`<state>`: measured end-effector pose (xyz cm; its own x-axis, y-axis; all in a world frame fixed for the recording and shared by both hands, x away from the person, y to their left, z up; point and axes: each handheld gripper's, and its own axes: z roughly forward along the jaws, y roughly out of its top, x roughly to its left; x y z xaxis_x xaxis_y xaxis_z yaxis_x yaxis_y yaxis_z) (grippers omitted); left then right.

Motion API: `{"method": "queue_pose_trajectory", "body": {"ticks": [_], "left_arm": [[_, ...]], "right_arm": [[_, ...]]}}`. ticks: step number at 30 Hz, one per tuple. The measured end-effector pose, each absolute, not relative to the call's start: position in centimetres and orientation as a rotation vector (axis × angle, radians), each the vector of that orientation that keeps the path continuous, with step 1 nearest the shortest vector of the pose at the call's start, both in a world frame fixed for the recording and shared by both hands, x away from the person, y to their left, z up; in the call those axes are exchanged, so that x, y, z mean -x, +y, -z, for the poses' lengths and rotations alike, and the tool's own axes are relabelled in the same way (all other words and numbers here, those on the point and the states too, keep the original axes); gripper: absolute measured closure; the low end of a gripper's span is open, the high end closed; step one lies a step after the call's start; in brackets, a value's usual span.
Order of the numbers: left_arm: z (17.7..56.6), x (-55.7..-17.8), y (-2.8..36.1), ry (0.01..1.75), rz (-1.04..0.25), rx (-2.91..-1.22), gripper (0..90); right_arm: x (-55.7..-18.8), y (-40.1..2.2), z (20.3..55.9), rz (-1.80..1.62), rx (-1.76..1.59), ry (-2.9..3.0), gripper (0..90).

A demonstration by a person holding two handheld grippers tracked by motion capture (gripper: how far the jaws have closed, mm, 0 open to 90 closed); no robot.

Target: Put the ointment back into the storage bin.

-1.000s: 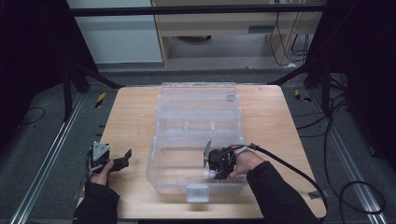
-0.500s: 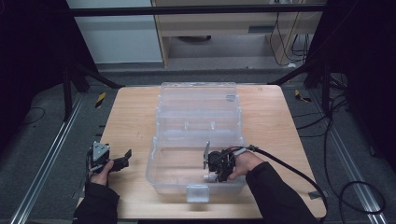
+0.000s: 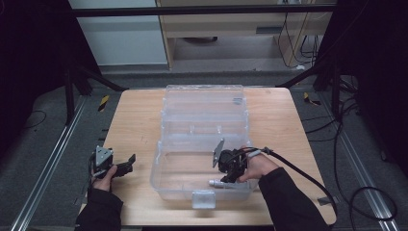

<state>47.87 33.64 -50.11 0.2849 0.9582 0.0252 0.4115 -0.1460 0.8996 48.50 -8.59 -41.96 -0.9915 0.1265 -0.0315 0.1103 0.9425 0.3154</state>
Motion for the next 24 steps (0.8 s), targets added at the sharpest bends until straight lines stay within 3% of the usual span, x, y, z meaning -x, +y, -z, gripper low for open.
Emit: {"method": "queue_pose_trajectory", "body": {"ticks": [12, 24], "left_arm": [[50.1, -47.9, 33.6, 1.259, -0.818, -1.712, 1.5], [50.1, -47.9, 33.6, 1.259, -0.820, -1.714, 1.5]], "right_arm": [[-47.9, -12.7, 38.2, -1.002, -0.449, 2.742, 44.3], [-46.5, -18.0, 37.1, -1.248, -0.722, 2.436, 24.2]]}}
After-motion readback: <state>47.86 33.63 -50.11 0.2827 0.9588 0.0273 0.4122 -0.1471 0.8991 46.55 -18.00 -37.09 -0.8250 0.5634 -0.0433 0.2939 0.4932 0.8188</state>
